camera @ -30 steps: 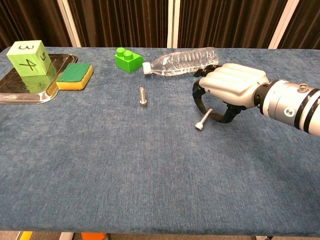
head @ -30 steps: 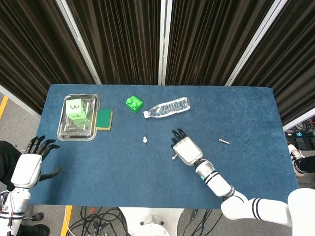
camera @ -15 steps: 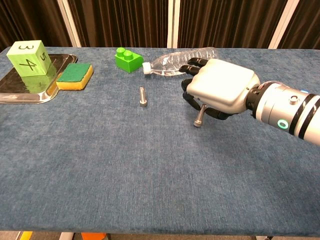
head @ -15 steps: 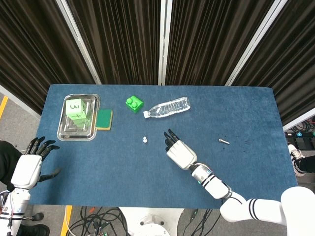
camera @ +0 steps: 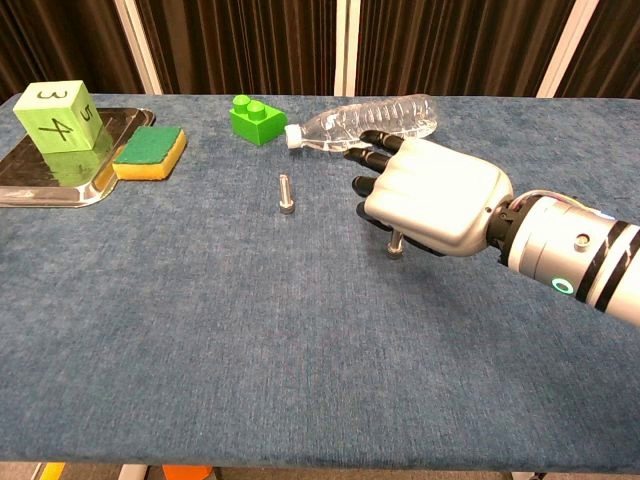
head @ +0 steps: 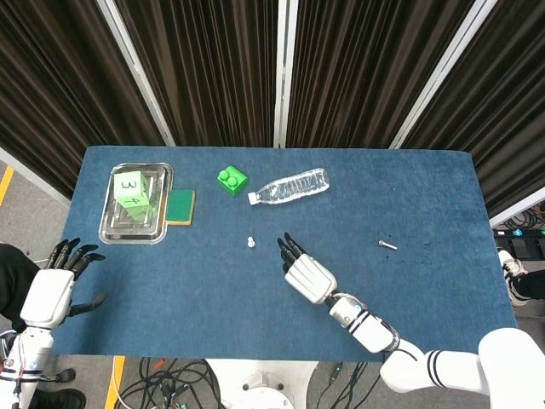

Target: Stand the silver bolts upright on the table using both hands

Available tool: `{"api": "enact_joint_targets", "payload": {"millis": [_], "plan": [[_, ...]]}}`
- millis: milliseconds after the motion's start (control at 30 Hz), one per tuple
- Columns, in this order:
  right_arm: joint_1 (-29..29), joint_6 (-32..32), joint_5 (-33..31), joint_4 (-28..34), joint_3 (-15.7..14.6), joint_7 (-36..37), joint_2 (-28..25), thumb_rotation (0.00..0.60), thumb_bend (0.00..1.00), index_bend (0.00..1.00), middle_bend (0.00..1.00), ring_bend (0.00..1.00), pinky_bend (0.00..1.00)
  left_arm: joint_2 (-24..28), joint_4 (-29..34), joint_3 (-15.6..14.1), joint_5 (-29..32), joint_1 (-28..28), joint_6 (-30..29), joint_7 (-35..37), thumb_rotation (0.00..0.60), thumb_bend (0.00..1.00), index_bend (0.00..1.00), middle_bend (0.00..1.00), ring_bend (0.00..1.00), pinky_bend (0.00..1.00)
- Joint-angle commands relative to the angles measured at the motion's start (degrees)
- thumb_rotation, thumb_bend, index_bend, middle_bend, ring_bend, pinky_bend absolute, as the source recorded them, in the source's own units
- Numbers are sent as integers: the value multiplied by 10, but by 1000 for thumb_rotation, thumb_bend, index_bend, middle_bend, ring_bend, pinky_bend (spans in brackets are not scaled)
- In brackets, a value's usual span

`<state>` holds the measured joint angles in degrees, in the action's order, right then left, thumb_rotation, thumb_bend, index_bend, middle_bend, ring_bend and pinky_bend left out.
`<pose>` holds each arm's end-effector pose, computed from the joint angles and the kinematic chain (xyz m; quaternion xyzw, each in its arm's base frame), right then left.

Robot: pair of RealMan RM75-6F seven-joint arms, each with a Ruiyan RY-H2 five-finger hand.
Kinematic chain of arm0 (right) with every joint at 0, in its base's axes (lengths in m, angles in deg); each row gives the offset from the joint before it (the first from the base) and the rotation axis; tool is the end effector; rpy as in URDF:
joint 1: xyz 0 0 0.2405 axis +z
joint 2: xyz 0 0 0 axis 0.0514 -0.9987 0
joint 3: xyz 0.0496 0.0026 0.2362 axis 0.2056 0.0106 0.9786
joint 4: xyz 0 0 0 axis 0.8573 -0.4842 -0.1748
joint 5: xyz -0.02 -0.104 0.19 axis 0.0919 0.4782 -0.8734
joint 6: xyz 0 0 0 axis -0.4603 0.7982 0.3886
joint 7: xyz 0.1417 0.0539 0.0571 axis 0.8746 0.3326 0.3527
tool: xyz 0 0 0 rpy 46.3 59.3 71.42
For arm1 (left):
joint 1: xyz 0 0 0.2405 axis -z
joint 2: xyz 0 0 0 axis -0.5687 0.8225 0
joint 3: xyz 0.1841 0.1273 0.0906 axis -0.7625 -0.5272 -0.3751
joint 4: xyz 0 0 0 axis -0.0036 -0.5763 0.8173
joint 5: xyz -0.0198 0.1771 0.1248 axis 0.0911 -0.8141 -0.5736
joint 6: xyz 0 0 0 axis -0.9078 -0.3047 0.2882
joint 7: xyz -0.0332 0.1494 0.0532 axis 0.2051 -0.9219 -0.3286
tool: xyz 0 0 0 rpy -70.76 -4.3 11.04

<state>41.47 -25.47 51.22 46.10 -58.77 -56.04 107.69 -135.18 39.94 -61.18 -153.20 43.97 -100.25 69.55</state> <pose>-0.1034 -0.2931 -0.0804 0.8616 0.0562 0.2632 0.4304 -0.2703 0.2100 0.1133 -0.6085 -0.4146 -0.4316 0.5211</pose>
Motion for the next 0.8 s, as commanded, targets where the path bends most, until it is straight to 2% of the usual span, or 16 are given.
{"api": "enact_joint_targets", "payload": {"millis": [33,267,367,433,600,700,800], "plan": [[-2,0,2,2,0,-3,-1,600,339,436,250,0,0,0,0,0,-1,0,0,-1,600,176,294,171,41,0],[-7,-3,1,7,7,-5,-1,600,341,399,248,0,0,0,2,2,-2,-1,0,-2,600,176,293,171,41,0],[-11,1,1,17,10,4,-6,600,341,357,245,0,0,1,2,3,-2,-1,2,-2,600,176,293,171,41,0],[-19,13,-2,37,17,25,-18,600,297,307,240,0,0,2,2,4,-1,-1,2,-2,600,176,292,171,41,0],[-58,62,-31,117,48,135,-77,600,144,279,239,0,0,3,2,10,1,1,1,-2,600,175,292,171,41,0],[-82,70,-68,155,68,221,-120,600,104,278,245,0,0,4,5,13,2,1,0,-4,600,176,292,171,41,0],[-102,69,-119,154,86,274,-155,600,99,285,255,0,0,5,8,16,4,1,-2,-6,600,176,292,171,41,0]]}}
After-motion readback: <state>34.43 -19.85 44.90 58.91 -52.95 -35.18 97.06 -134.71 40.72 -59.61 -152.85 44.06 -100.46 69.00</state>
